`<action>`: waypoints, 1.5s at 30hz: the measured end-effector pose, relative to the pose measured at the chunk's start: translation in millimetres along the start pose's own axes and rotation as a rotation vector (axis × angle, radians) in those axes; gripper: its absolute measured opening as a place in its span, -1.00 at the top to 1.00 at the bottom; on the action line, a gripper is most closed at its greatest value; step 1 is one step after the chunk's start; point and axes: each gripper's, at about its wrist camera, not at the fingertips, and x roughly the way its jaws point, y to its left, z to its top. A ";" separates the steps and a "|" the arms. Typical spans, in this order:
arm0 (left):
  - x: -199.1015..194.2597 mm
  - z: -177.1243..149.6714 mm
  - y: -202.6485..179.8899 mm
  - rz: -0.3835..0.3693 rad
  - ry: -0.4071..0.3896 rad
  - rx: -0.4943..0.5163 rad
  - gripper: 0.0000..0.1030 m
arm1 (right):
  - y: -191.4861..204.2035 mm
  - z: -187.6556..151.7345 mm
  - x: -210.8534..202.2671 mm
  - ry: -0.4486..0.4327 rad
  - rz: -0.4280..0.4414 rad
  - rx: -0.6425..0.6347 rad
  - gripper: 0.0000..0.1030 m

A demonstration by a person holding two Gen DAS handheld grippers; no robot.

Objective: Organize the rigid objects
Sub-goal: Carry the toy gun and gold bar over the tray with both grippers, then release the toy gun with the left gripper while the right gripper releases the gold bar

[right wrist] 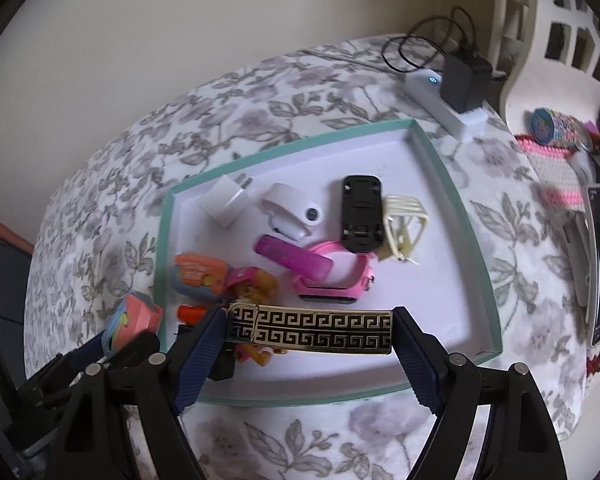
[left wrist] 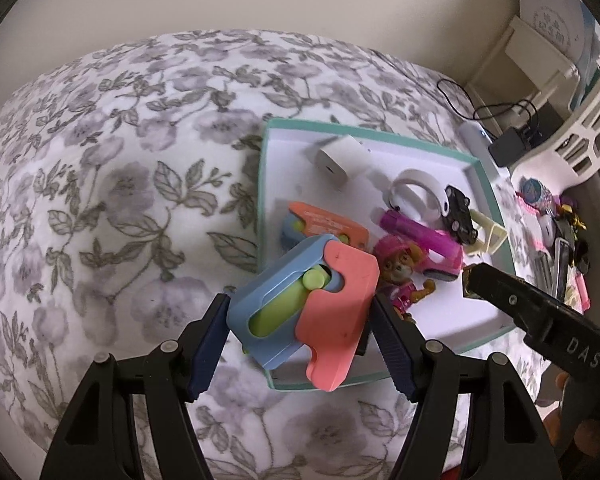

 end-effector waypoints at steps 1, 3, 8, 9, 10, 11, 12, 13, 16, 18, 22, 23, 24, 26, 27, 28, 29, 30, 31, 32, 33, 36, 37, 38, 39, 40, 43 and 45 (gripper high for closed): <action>1.6 -0.6 -2.0 -0.003 0.005 0.004 -0.39 | -1.8 0.2 0.6 0.002 -0.001 0.002 -0.64; 5.0 -1.5 -6.2 -0.002 0.013 0.013 -0.39 | -3.1 0.2 1.8 0.006 -0.002 0.002 -0.64; 12.4 -4.4 -15.4 0.013 0.034 0.047 -0.39 | -6.0 0.6 5.5 0.021 -0.003 0.006 -0.64; 13.0 -4.7 -16.0 0.013 0.036 0.051 -0.39 | -6.5 0.5 6.5 0.025 -0.004 0.006 -0.64; 13.6 -5.1 -17.1 0.013 0.037 0.056 -0.39 | -6.7 0.5 7.4 0.029 -0.006 0.006 -0.64; 14.1 -5.4 -18.1 0.013 0.038 0.060 -0.39 | -6.7 0.6 9.0 0.034 -0.010 0.007 -0.64; 14.4 -5.8 -18.8 0.014 0.039 0.064 -0.39 | -7.3 0.3 10.5 0.039 -0.014 0.007 -0.64; 14.5 -6.0 -19.5 0.014 0.038 0.068 -0.39 | -7.4 0.3 12.0 0.044 -0.018 0.007 -0.64; 15.4 -6.2 -20.1 0.012 0.040 0.074 -0.39 | -8.7 -0.7 15.5 0.056 -0.024 0.007 -0.64; 17.1 -6.0 -20.9 0.010 0.044 0.077 -0.39 | -9.5 -1.4 17.3 0.062 -0.027 0.007 -0.64; 19.4 -6.9 -23.5 0.008 0.046 0.093 -0.39 | -10.2 -2.6 20.6 0.074 -0.032 0.005 -0.64; 19.1 -7.0 -24.1 0.006 0.044 0.096 -0.39 | -10.4 -3.0 21.5 0.077 -0.033 0.005 -0.64; 18.4 -7.4 -24.7 0.004 0.041 0.100 -0.39 | -10.5 -3.0 21.9 0.079 -0.034 0.005 -0.64; 17.6 -7.4 -26.3 0.001 0.036 0.107 -0.39 | -10.4 -2.8 23.2 0.082 -0.035 0.005 -0.64; 17.8 -7.5 -26.6 0.003 0.036 0.109 -0.39 | -10.1 -1.8 24.4 0.083 -0.036 0.005 -0.64; 18.0 -7.6 -26.6 0.003 0.038 0.110 -0.39 | -10.0 -1.6 24.9 0.083 -0.037 0.004 -0.64; 18.1 -7.8 -26.0 0.003 0.039 0.109 -0.39 | -9.7 -1.5 25.5 0.084 -0.037 0.003 -0.64; 18.3 -7.9 -25.3 0.003 0.039 0.107 -0.39 | -9.5 -1.5 26.0 0.085 -0.037 0.003 -0.64; 18.0 -7.5 -24.0 0.002 0.039 0.101 -0.39 | -9.5 -1.6 26.1 0.086 -0.037 0.002 -0.64; 17.9 -7.4 -22.7 0.002 0.038 0.096 -0.39 | -9.3 -1.7 26.7 0.087 -0.037 0.001 -0.65; 18.0 -7.3 -21.1 0.003 0.038 0.089 -0.39 | -9.3 -2.1 27.1 0.088 -0.038 0.002 -0.65; 18.5 -6.3 -16.1 0.015 0.036 0.067 -0.39 | -9.1 -2.5 29.2 0.095 -0.041 0.000 -0.65; 18.5 -5.9 -14.0 0.020 0.035 0.059 -0.39 | -8.9 -2.7 30.3 0.098 -0.041 -0.001 -0.65; 18.6 -5.6 -12.8 0.022 0.035 0.053 -0.39 | -9.1 -2.5 30.8 0.099 -0.042 -0.001 -0.65; 18.6 -5.2 -10.9 0.023 0.035 0.046 -0.39 | -9.1 -2.5 31.2 0.099 -0.044 -0.002 -0.65; 18.6 -5.1 -10.0 0.025 0.035 0.041 -0.39 | -9.1 -2.5 31.6 0.099 -0.047 -0.003 -0.65; 17.9 -4.3 -6.6 0.041 0.032 0.029 -0.39 | -9.7 -2.7 32.5 0.097 -0.056 -0.004 -0.65; 17.4 -3.8 -5.3 0.045 0.030 0.025 -0.39 | -9.9 -3.2 33.1 0.096 -0.059 -0.001 -0.66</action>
